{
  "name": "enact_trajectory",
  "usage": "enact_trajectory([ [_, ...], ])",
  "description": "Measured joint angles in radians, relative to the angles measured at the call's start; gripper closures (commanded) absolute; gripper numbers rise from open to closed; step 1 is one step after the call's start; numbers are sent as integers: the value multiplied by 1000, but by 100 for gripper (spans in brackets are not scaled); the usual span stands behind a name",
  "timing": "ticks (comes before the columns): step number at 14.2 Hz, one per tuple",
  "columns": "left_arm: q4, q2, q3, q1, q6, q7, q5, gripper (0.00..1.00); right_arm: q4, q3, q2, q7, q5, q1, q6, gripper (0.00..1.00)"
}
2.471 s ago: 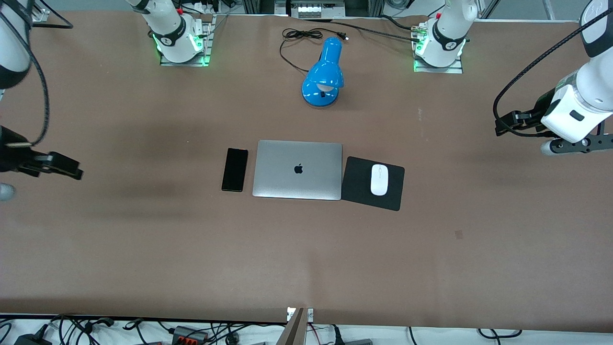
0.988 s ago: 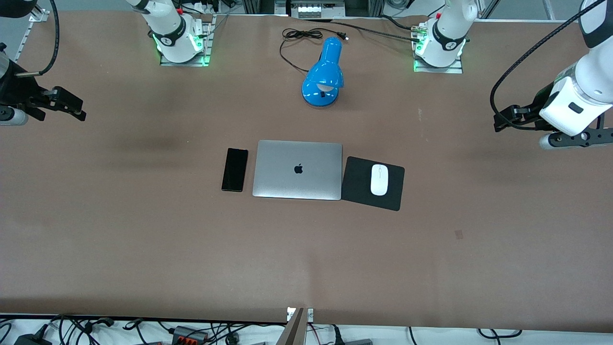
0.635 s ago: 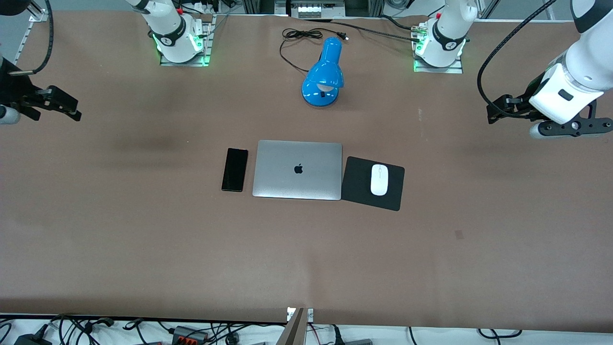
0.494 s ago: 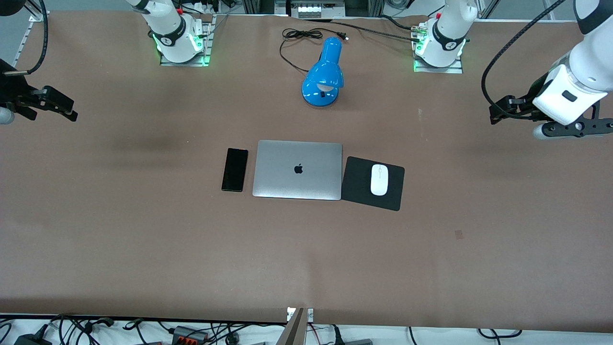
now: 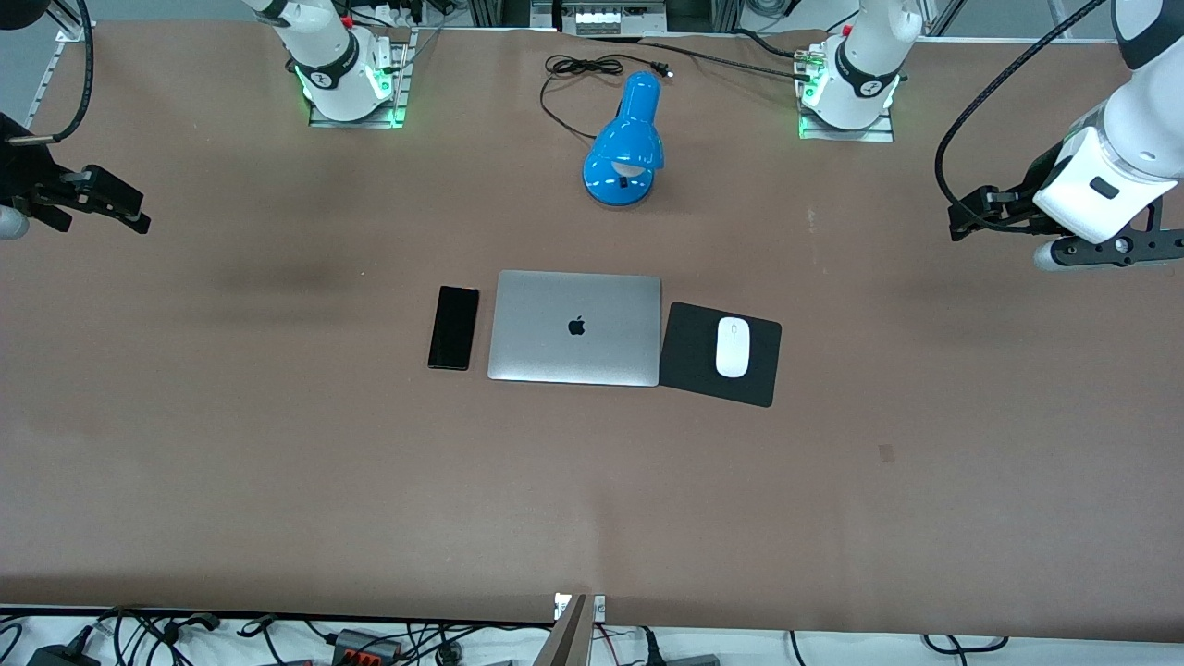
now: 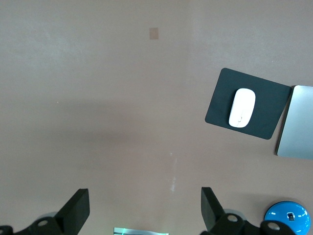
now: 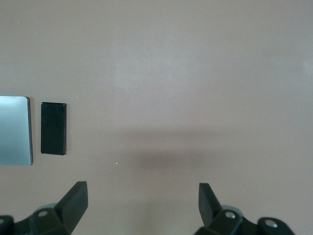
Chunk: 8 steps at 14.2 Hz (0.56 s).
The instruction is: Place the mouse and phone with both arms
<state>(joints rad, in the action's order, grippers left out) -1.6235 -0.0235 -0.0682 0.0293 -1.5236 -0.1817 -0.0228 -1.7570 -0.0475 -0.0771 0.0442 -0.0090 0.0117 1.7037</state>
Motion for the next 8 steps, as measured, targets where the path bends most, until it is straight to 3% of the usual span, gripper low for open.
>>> enact_trajectory([
  [8,0,0,0,0,0,0,0,0,0,2,-6,0,0,0,-9,0],
])
